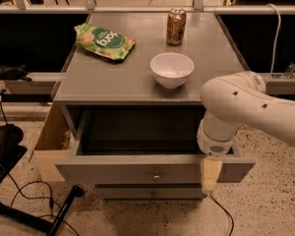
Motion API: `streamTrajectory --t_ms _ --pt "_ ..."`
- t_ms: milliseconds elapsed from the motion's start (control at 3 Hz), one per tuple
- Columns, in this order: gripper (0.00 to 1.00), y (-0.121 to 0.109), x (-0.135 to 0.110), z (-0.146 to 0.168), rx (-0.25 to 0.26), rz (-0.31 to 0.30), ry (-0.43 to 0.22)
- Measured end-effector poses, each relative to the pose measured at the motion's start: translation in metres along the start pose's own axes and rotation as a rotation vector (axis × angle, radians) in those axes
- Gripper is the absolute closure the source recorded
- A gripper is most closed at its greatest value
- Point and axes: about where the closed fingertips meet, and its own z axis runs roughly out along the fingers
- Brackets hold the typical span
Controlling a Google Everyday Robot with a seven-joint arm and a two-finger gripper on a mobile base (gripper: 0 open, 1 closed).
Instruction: Open top drawer
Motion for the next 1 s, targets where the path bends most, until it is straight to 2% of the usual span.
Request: streamTrajectory --t_ms 333,667,1000 --pt "0.00 0.001 0.001 0.007 -0.011 -0.001 -0.014" --pt "0.19 0.028 0.002 0.026 -0.061 0.003 -0.055" --pt "0.42 0.060 0.001 0.032 -0.120 -0.014 -0.074"
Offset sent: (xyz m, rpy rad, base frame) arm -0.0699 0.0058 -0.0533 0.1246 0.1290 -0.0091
